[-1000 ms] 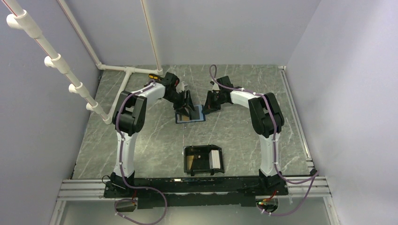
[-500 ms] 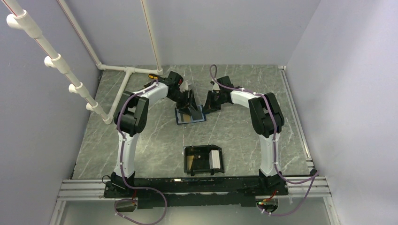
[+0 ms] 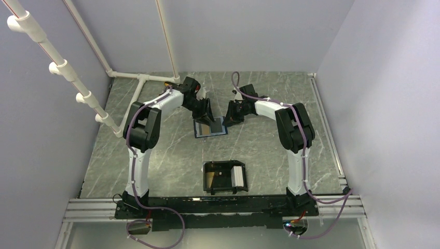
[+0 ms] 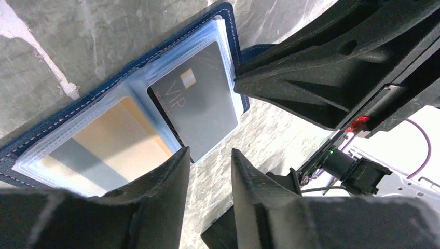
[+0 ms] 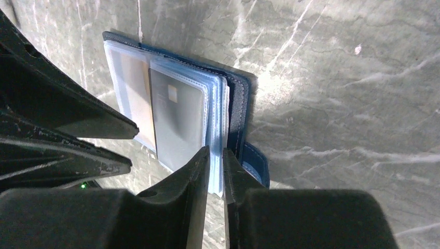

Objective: Put the credit cards into the card holder
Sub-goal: Insert the credit card into the card holder.

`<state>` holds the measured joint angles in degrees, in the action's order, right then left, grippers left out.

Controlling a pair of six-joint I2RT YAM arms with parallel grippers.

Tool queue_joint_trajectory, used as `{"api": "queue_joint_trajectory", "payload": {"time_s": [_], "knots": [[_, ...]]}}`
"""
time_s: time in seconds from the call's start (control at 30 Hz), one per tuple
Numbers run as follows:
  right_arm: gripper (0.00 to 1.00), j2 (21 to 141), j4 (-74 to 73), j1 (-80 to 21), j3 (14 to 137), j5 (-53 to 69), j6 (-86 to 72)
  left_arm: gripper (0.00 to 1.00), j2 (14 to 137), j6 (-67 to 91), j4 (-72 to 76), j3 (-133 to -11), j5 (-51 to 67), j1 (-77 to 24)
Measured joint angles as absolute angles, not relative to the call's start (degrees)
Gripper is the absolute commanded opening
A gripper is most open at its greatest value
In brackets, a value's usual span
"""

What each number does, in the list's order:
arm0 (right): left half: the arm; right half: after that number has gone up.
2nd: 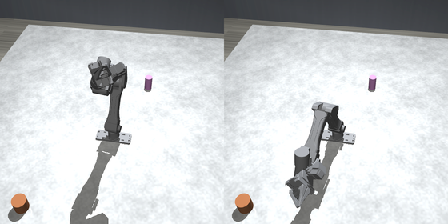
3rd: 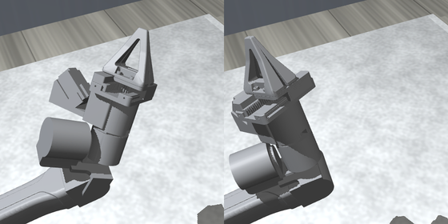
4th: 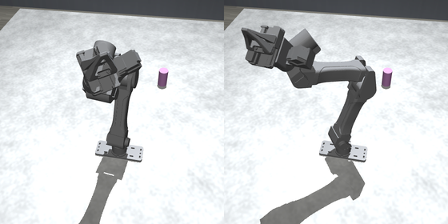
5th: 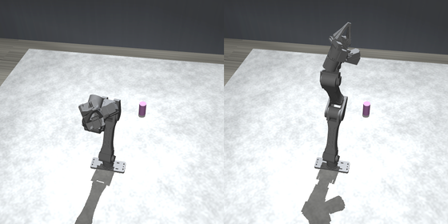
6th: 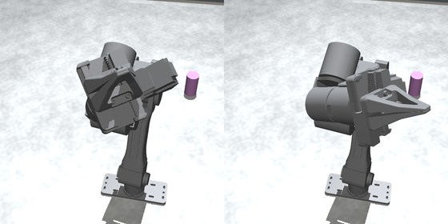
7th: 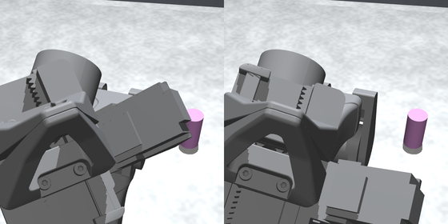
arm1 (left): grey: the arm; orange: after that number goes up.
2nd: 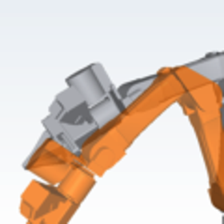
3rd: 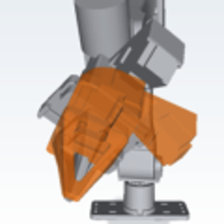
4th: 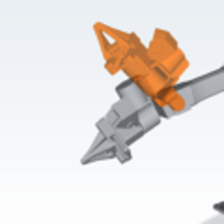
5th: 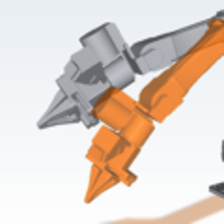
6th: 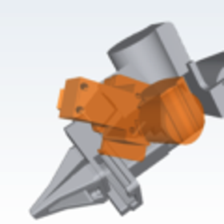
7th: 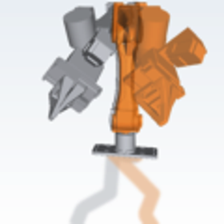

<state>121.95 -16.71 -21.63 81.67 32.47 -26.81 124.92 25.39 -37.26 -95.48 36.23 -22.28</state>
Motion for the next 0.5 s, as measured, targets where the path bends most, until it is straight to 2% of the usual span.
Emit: {"api": "queue_joint_trajectory", "payload": {"time_s": [0.2, 0.5], "knots": [[0.25, 121.7, -16.8, -21.7, 81.4, 32.6, -26.9, 0.15, 124.7, 25.1, -37.0, -95.4, 36.1, -22.2], [0.31, 119.5, -16.7, -21.7, 79.6, 33.2, -27.3, 0.10, 125.5, 24.7, -35.8, -91.5, 34.6, -21.3]]}}
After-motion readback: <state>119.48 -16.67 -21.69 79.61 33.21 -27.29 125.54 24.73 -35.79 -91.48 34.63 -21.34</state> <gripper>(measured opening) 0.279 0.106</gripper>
